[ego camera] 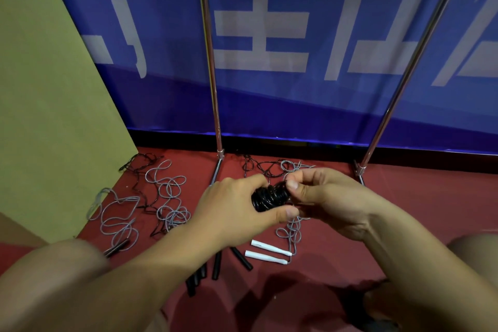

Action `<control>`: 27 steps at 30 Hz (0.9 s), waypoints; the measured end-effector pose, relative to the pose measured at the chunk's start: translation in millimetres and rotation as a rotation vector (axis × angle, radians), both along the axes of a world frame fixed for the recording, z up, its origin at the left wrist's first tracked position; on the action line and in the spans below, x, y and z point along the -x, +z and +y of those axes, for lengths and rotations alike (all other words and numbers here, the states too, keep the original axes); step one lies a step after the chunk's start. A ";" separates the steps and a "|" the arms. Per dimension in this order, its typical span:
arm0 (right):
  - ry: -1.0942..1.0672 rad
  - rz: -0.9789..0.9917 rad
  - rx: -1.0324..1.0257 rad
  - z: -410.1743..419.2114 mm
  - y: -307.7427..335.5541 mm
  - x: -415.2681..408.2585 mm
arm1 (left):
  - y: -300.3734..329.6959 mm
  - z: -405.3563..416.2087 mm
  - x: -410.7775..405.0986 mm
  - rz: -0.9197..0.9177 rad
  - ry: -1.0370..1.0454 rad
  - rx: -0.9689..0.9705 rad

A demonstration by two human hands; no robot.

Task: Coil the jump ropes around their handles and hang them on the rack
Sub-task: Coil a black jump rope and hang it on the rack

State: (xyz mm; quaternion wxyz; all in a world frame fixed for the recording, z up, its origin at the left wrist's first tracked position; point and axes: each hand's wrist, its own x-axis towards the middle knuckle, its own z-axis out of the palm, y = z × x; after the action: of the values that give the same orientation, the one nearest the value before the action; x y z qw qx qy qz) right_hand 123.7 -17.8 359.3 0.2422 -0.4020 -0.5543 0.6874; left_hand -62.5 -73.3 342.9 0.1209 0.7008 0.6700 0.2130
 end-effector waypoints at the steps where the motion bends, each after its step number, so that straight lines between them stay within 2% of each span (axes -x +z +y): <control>1: -0.030 0.026 -0.010 -0.5 0.3 -0.7 | 0.2 1.7 -0.8 -0.029 -0.015 -0.001; 5: -0.235 0.112 -0.123 -1.3 2.9 0.1 | 1.3 8.9 -6.8 -0.130 -0.050 -0.040; 9: -0.401 0.043 -0.307 2.8 3.0 1.7 | 0.7 13.6 -13.7 -0.186 -0.052 -0.021; 12: -0.458 0.040 -0.370 7.9 6.4 -0.9 | 0.2 18.2 -15.4 -0.222 -0.050 -0.007; 23: -0.640 0.177 -0.348 23.8 23.7 -29.2 | 11.3 54.4 -44.5 -0.251 -0.072 -0.033; 27: -0.706 0.251 -0.264 34.5 36.1 -36.0 | 21.1 72.3 -59.5 -0.350 -0.103 -0.040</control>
State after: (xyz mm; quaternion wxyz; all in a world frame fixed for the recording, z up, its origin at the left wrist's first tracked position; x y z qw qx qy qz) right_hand 159.7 16.6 395.4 0.5790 -0.4459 -0.4316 0.5288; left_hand -3.1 -1.0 364.0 0.2325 0.6885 0.5977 0.3387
